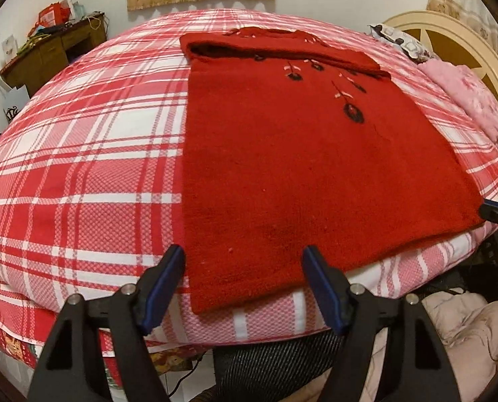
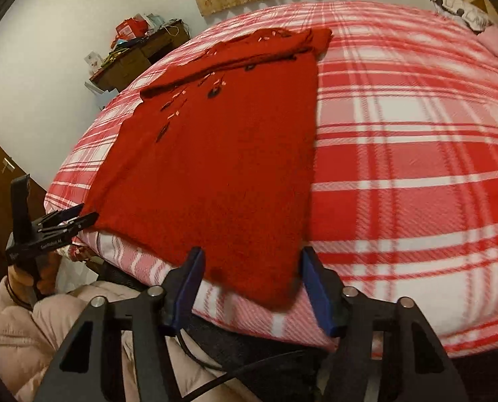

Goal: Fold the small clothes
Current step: 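Lower both tools onto the sweater hem edge and close them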

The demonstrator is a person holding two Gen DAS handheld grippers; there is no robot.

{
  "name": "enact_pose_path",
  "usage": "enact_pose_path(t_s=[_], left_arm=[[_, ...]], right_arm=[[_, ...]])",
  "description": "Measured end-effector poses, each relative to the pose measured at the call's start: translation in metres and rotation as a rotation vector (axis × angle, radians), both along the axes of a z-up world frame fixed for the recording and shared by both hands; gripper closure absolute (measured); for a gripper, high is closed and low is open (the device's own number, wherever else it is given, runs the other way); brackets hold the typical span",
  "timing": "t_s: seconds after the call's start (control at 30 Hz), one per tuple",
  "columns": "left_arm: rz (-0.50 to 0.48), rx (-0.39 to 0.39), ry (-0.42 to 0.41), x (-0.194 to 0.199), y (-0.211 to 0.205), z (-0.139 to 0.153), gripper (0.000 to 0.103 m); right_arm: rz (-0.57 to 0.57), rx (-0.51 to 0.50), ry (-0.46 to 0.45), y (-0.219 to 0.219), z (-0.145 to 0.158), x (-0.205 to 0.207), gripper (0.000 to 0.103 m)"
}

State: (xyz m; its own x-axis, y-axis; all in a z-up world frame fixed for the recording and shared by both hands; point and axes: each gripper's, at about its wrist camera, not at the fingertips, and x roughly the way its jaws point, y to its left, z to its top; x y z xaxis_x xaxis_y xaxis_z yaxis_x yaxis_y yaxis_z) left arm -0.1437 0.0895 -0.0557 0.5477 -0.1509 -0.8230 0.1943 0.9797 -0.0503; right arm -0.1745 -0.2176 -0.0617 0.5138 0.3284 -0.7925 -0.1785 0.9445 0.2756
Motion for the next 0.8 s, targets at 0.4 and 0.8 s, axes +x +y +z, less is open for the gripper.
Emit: enact_pose_path(t_s=[0.4, 0.8], left_arm=[[-0.032, -0.117, 0.047, 0.002, 0.002, 0.011, 0.089], [0.003, -0.21, -0.065, 0.07, 0.015, 0.073, 0.092]], right_arm=[[0.075, 0.007, 0.073, 0.01, 0.008, 0.009, 0.094], [-0.025, 0.276, -0.098, -0.025, 0.091, 0.097, 0.094]])
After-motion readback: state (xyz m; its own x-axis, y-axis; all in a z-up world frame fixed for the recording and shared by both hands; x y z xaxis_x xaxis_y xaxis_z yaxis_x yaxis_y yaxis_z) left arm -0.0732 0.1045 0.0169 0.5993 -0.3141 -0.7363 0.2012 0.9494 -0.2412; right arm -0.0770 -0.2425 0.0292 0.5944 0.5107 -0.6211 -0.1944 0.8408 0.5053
